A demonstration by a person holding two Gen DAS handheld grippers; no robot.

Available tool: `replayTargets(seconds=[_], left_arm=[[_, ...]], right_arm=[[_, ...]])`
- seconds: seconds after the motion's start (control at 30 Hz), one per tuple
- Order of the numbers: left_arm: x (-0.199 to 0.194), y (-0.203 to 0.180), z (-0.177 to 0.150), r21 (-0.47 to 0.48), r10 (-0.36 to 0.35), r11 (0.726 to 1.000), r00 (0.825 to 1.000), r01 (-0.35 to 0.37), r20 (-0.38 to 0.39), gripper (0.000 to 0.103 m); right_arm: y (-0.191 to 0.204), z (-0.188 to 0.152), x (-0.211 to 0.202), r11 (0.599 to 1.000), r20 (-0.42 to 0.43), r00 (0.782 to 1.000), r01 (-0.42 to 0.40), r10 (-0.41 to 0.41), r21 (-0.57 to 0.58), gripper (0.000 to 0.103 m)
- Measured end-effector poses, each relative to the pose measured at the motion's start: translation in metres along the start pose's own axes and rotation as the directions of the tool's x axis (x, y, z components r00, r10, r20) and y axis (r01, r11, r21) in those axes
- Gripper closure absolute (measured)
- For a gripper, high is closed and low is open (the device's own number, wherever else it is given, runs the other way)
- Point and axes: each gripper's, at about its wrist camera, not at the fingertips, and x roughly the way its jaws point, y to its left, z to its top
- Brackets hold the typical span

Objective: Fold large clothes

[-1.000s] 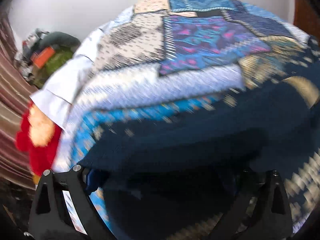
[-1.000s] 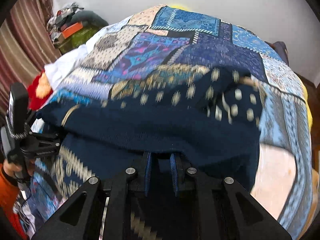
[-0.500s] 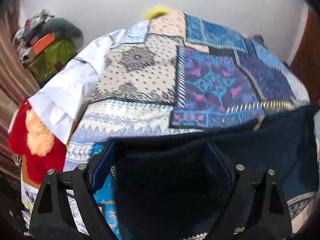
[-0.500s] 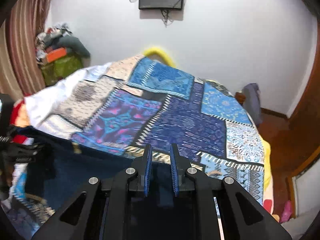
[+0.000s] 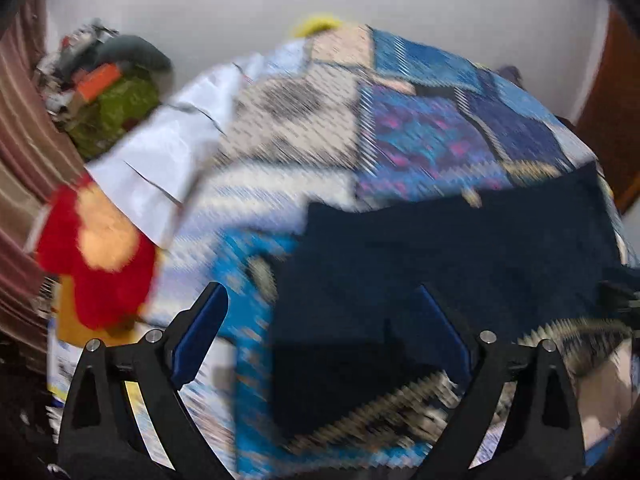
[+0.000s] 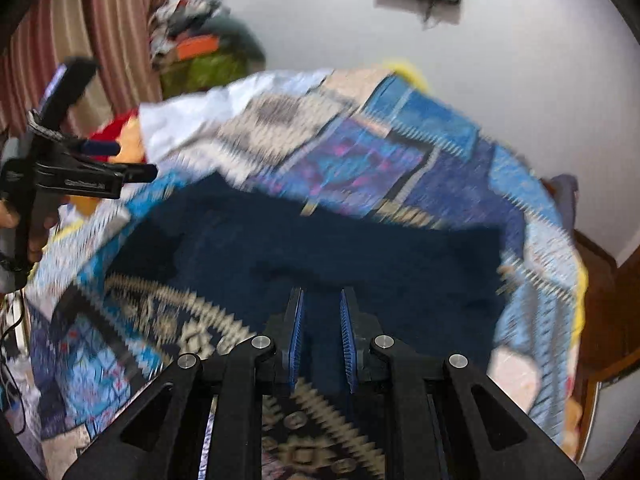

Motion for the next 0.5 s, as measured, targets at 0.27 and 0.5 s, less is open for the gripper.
replayTargets(seconds=[0.27,0.5], left_arm=[[0.057,-0.053,-0.067,0.047,-0.039,0.998,0.992,0.045,-0.117,0.006],[0.054,-0.052,-0.084,0.078,0.020,0.997,0.998,-0.015,-0.067,0.005]], right_arm=[[0.039,-0.050,0.051,0.968,-0.094,0.980,0.154,-0.175,-0.200,0.090],[0.014,-0.070,0.041,0.947,-0.095,0.956,0.254,-0.276,-0.197,0.090]])
